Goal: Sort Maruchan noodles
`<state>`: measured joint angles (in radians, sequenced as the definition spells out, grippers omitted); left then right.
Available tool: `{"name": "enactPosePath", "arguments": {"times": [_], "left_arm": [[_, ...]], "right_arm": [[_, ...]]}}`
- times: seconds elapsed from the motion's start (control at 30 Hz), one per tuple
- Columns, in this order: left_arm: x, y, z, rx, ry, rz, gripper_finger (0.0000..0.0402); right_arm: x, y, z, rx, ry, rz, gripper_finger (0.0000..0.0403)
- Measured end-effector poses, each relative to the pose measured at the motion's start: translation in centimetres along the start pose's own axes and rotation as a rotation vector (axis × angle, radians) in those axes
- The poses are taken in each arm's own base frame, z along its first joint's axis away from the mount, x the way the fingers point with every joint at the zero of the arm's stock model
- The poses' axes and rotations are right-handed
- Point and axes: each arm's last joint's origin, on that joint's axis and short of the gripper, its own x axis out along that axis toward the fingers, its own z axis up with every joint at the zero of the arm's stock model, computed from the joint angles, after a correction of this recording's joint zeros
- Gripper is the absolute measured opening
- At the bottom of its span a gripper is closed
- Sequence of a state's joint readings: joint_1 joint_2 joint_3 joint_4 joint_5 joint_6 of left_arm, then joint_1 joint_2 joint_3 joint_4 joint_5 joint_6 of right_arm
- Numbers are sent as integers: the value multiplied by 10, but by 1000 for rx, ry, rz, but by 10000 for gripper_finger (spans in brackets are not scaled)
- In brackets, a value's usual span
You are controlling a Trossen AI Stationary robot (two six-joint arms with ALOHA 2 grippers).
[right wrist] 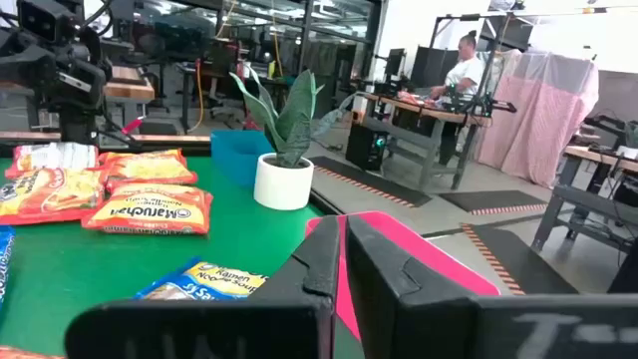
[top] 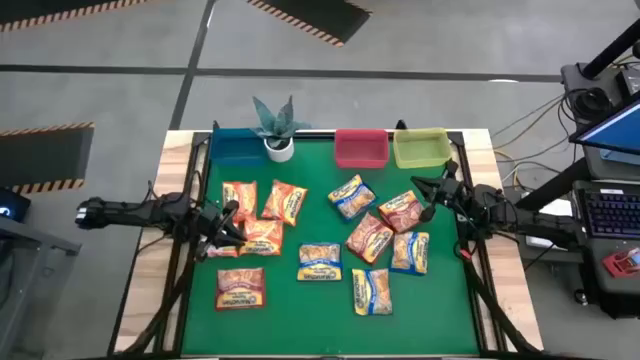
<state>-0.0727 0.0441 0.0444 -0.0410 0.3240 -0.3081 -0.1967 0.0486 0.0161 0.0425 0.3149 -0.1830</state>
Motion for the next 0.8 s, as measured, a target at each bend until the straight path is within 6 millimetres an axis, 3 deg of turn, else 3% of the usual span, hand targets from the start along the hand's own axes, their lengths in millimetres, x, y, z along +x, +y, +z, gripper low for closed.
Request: {"name": "enactPosePath", "arguments": {"times": [0.8], "left_arm": [[0,0,0,0,0,0,38]], "right_arm": [[0,0,0,0,0,0,13]]}}
